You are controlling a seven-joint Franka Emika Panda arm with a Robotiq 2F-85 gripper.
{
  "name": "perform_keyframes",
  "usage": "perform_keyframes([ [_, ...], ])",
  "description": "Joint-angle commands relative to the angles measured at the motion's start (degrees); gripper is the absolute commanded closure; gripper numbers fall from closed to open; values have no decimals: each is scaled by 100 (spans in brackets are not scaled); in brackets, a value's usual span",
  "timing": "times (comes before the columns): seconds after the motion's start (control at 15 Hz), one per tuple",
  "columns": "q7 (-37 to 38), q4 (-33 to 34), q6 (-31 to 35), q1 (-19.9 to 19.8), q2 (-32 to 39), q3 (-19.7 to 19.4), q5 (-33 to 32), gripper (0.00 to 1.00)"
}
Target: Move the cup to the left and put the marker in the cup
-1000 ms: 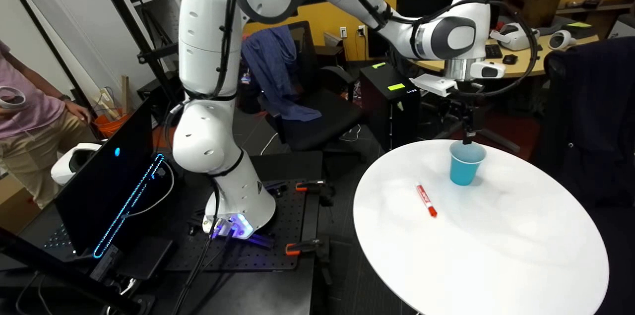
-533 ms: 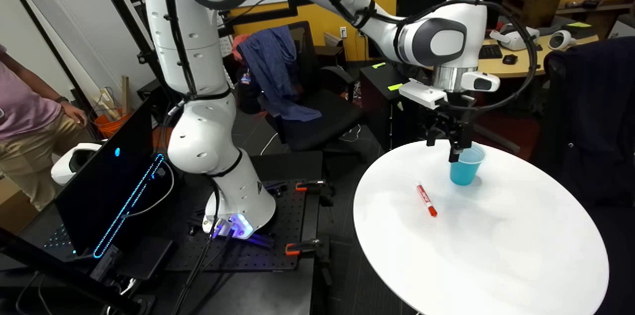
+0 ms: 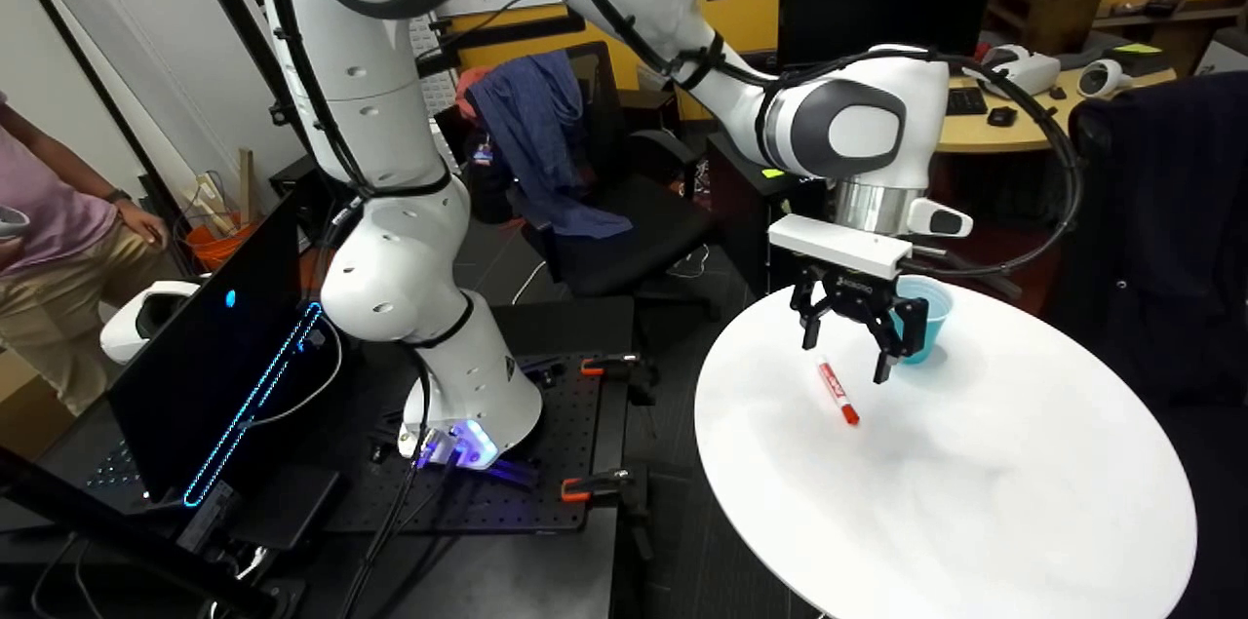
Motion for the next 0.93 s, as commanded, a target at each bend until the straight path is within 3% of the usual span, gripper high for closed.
perform_keyframes([
  [0.0,-744,-124,-5,3,-94,105,-441,0],
  [0.2,-1314,-132,138,41,-69,237,-545,0],
  [0.6,-2854,-230,560,-12,-52,560,364,0],
  [0.67,-2452,-102,361,65,18,474,136,0],
  [0.87,-2708,-118,384,66,20,504,268,0],
])
